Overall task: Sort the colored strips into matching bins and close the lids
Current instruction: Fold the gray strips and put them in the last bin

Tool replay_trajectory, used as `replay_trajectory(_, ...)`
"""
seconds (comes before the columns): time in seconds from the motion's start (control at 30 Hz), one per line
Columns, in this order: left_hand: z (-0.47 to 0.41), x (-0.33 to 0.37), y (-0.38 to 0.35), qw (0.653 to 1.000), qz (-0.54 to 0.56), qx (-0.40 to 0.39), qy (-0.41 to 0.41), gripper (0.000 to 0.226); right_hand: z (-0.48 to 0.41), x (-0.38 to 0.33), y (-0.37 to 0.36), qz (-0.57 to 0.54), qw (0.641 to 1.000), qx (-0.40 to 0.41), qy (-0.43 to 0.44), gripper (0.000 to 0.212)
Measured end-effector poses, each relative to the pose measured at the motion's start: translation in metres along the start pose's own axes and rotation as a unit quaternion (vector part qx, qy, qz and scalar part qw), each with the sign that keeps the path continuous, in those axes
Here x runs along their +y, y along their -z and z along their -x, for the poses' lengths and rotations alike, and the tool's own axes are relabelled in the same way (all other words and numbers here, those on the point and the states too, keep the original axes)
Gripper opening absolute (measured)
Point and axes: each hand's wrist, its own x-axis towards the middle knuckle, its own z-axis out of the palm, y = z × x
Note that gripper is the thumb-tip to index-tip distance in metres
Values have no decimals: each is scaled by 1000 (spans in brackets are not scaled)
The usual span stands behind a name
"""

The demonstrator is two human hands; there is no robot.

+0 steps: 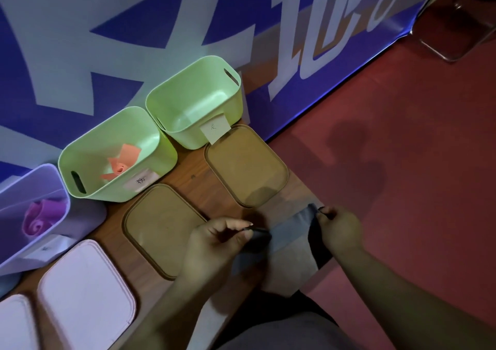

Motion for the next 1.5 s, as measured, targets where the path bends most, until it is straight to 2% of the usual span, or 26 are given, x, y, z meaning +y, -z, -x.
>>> replay_trajectory(0.13,8,-4,19,999,3,-17,-29,29,28,-25,11,-63,997,-6,44,11)
replay_trajectory(0.23,17,-4,36,999,16,-26,-34,25,55,-49,13,-95,992,-3,84,4)
replay_trajectory(0.47,59,11,86,994,94,-17,-56,17,140,-123,23,-178,970,-64,153,9)
replay_trajectory(0.53,75,14,102,991,110,-2,-75,11,168,-145,30,-221,957,-108,155,7)
replay_trajectory(0.7,116,19,143,982,112,30,-151,15,240,-187,40,-327,905,-215,164,10)
replay_trajectory(0.93,159,11,194,967,102,97,-214,14,316,-215,28,-319,885,-300,160,11)
replay_trajectory(1.1,177,0,220,954,111,141,-241,16,351,-228,13,-370,854,-338,142,21)
replay_trajectory(1.2,184,-5,233,942,79,163,-284,18,367,-235,6,-371,845,-352,159,12)
replay_trajectory(1.3,191,-11,245,936,74,183,-291,18,378,-238,-2,-352,848,-352,182,19)
replay_trajectory(1.5,201,-20,261,934,105,192,-282,14,394,-242,-17,-338,856,-333,202,16)
